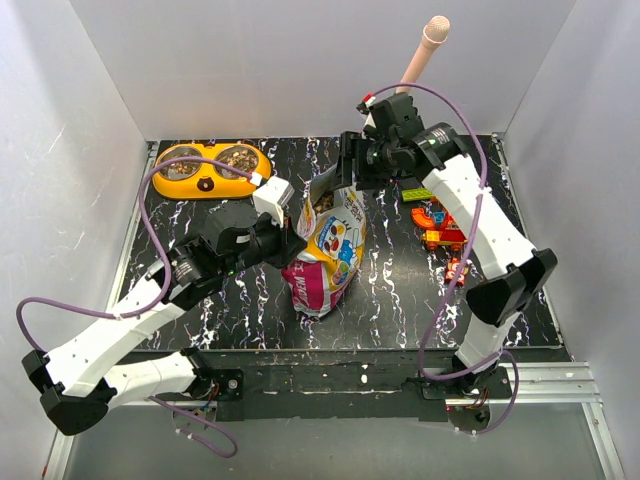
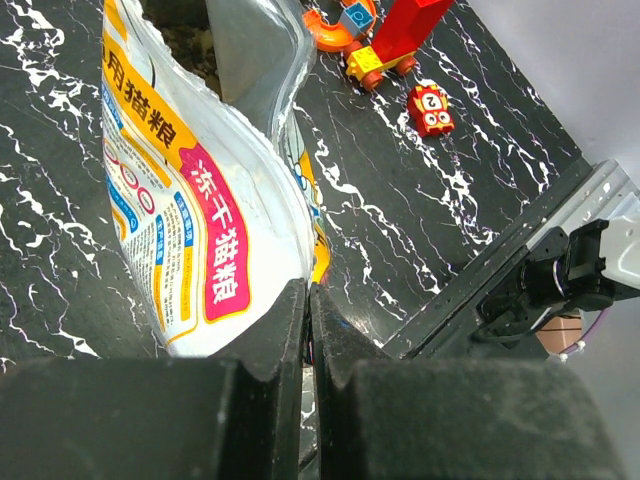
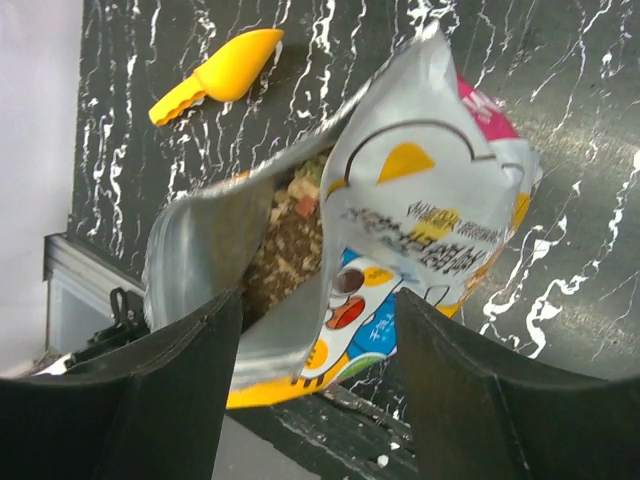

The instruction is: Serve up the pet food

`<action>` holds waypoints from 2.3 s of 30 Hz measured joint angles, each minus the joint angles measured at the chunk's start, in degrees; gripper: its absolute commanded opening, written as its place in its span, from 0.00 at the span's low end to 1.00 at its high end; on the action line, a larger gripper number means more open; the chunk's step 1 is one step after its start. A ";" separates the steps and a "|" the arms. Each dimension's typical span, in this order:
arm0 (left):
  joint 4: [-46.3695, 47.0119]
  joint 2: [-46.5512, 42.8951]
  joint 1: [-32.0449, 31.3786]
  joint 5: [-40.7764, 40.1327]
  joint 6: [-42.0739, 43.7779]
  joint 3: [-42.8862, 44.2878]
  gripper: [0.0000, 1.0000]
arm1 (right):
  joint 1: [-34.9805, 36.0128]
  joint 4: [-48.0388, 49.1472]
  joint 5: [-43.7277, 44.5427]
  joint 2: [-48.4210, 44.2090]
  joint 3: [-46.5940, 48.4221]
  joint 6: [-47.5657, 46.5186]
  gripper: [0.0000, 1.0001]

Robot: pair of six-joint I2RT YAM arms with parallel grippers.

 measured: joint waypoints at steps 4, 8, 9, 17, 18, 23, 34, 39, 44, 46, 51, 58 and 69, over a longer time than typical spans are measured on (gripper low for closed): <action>-1.55 -0.33 0.02 0.79 -0.26 0.31 0.00 | 0.00 -0.15 2.08 3.93 3.37 -1.01 0.46; -3.50 -1.53 0.04 1.42 -1.09 0.31 0.00 | 0.22 -0.76 5.53 7.93 9.64 -0.92 0.38; -4.00 -1.86 0.04 1.55 -1.33 0.31 0.00 | 0.42 -0.79 6.51 8.90 11.21 -0.98 0.33; -9.27 -1.01 0.02 3.61 -2.93 3.02 0.00 | 2.21 -0.59 9.14 10.23 13.03 1.25 0.35; -9.49 -0.96 0.02 3.69 -2.99 3.10 0.00 | 2.45 -0.70 9.16 10.23 13.03 1.44 0.35; -10.32 -1.05 0.04 4.11 -2.93 3.13 0.00 | 3.06 0.35 7.72 9.90 11.02 2.05 0.10; -16.26 0.50 -0.28 3.56 -3.78 9.81 0.59 | 2.14 1.07 4.17 8.94 8.09 10.12 0.01; -18.38 6.91 -0.46 -1.46 -4.92 19.08 0.69 | 1.29 -0.94 3.41 7.96 8.09 15.26 0.01; -19.78 16.31 -0.46 -6.64 -3.04 23.04 0.83 | 1.03 -2.71 4.00 7.48 8.09 18.84 0.01; -20.98 20.44 -0.46 -7.43 -2.54 24.09 0.78 | 0.94 -3.13 4.39 7.41 8.09 20.06 0.01; -23.89 25.16 -0.46 -9.14 -2.29 24.39 0.56 | 0.70 -4.13 5.55 6.78 8.09 22.14 0.01; -20.09 22.62 -0.48 -7.61 0.35 22.77 0.00 | 0.63 -6.16 8.74 4.11 6.14 25.42 0.01; -17.77 19.26 0.57 2.86 22.53 19.69 0.00 | -6.29 -1.95 0.26 -5.11 3.43 8.63 0.68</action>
